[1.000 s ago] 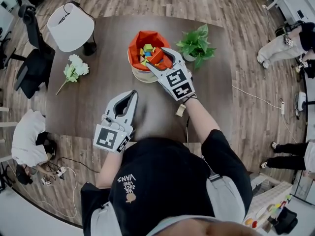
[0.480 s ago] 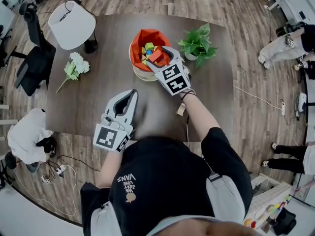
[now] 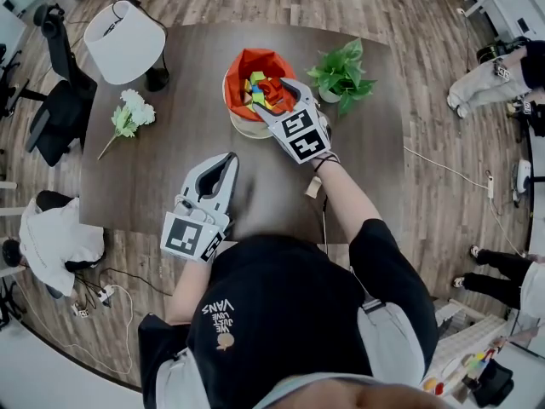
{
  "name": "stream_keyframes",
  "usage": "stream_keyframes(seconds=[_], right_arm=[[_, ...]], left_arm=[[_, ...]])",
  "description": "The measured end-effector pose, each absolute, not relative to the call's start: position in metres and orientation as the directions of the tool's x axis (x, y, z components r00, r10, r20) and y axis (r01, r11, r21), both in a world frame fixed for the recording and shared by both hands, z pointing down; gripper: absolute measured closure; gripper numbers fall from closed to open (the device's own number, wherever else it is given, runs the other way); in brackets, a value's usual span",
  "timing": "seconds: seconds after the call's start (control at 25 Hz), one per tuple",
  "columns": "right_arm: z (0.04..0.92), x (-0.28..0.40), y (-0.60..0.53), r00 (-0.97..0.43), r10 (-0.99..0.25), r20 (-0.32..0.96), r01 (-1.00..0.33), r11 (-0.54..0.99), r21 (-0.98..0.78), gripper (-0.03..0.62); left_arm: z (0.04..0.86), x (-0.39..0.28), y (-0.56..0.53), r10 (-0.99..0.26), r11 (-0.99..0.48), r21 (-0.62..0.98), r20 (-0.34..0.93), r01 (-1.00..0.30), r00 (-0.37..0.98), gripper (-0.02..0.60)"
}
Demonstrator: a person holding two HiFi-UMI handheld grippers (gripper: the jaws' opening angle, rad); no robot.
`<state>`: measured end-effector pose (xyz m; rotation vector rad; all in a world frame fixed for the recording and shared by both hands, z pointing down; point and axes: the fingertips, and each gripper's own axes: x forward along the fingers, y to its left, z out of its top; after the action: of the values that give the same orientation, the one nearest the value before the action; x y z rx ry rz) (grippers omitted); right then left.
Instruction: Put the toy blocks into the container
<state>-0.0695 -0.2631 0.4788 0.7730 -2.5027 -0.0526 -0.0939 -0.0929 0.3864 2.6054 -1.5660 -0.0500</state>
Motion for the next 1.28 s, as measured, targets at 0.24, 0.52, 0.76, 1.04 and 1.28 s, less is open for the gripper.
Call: stream_keyframes(seconds=[0.24,0.52,0.76,1.04,1.28], right_arm=[[0.472,-0.066,-0.264,-0.710,-0.548,0.443,-0.526,0.830,0.183,0.286],[0.447,-0.055,-0.261,-0.709,-0.607,0.359,-0.561,0.794,0.234,0.528],[0.431,-0.054,-0.247,-0.728,-0.606,0.320,-0.556,0.796,0.241,0.562],[0.416,-0.048,-0.229,-0.740,-0.611,0.284,-0.561,0.792,0.241,0.577],[0.404,-0.042,-0.213,-0.744,-0.617,0.256,-0.571,0.786,0.236,0.577]], left_arm=[[0.385,-0.092,-0.092,-0.881,-0.468,0.101,0.022,-0.878,0.472,0.571],[0.383,-0.089,-0.091,-0.878,-0.475,0.097,0.015,-0.874,0.479,0.571],[0.380,-0.088,-0.087,-0.872,-0.487,0.098,0.003,-0.868,0.490,0.571],[0.377,-0.086,-0.082,-0.863,-0.503,0.095,-0.006,-0.859,0.504,0.571],[0.377,-0.087,-0.081,-0.856,-0.516,0.095,-0.009,-0.852,0.517,0.571]])
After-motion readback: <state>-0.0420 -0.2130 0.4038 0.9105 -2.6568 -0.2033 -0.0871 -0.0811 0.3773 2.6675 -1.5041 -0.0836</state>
